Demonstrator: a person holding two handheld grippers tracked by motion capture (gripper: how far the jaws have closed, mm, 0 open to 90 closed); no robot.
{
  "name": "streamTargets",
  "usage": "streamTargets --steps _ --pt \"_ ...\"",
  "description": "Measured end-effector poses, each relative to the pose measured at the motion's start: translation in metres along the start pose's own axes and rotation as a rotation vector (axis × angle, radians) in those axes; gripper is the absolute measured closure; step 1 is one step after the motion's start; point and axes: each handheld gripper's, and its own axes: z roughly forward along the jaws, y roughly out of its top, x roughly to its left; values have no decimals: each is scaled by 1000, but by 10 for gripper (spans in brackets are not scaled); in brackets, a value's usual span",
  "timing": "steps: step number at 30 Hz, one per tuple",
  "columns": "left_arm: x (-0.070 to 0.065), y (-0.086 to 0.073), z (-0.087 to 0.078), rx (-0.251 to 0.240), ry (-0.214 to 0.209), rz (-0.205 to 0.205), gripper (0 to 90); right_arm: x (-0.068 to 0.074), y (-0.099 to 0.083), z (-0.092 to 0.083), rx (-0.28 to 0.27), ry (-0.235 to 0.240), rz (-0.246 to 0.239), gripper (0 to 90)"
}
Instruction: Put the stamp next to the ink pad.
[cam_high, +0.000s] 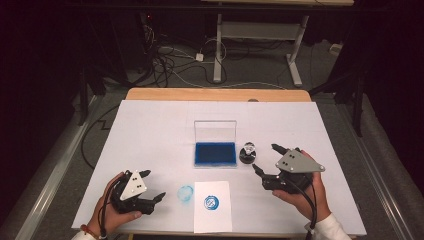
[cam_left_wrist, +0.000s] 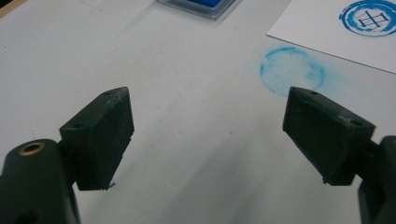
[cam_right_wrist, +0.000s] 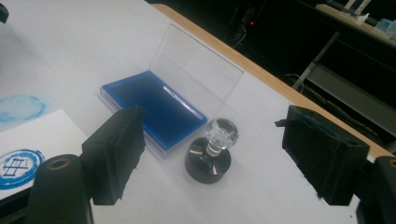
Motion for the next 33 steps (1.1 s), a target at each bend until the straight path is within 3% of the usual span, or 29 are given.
streamTargets --steps 11,23,25,33 --pt "-1 0 1 2 10 13 158 -7 -17 -12 24 -30 -9 205" --pt "0 1 3 9 4 -2 158 -9 -44 -22 28 -56 -23 202" --pt "0 1 3 9 7 -2 158 -10 -49 -25 13 -50 -14 203" --pt "1 2 3 -2 8 -3 157 -15 -69 -28 42 -55 25 201"
